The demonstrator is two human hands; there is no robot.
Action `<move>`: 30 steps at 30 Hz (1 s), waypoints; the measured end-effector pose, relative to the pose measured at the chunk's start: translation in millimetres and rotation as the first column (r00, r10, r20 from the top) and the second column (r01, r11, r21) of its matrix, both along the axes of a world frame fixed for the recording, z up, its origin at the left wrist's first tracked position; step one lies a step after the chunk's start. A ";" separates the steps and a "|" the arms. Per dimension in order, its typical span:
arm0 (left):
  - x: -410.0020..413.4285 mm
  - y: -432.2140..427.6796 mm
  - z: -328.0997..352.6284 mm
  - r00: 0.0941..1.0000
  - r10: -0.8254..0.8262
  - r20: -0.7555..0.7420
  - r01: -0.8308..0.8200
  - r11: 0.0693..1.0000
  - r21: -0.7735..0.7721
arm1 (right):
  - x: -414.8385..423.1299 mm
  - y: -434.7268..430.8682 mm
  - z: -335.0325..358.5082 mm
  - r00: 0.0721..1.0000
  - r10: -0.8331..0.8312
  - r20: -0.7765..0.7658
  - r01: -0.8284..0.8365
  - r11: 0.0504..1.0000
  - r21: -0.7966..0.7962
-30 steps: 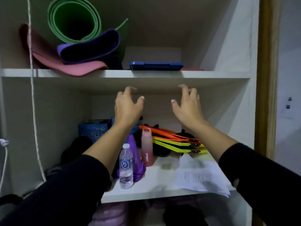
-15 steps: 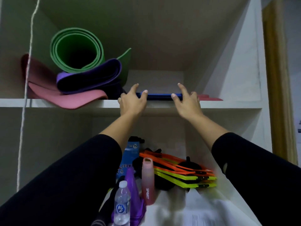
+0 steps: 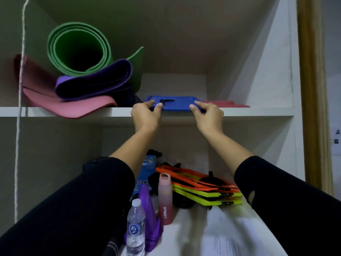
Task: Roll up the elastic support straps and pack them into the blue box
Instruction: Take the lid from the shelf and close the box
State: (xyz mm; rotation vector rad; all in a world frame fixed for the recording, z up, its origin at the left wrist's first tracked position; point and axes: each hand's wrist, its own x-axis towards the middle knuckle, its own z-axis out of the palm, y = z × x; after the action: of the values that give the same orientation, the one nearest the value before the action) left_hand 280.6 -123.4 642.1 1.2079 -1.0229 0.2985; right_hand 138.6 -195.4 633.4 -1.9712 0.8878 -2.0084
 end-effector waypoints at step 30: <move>-26.3 223.9 -410.6 0.965 -0.238 -0.113 0.263 0.893 0.364 | -68.2 231.2 -401.6 0.985 0.150 -0.091 -0.058 0.770 0.636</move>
State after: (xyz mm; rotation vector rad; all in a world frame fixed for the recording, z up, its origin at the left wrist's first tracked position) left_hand 254.3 100.5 231.5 1.3986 -1.1996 -0.1499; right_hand 70.4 35.8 231.8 -1.7135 1.2496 -1.2683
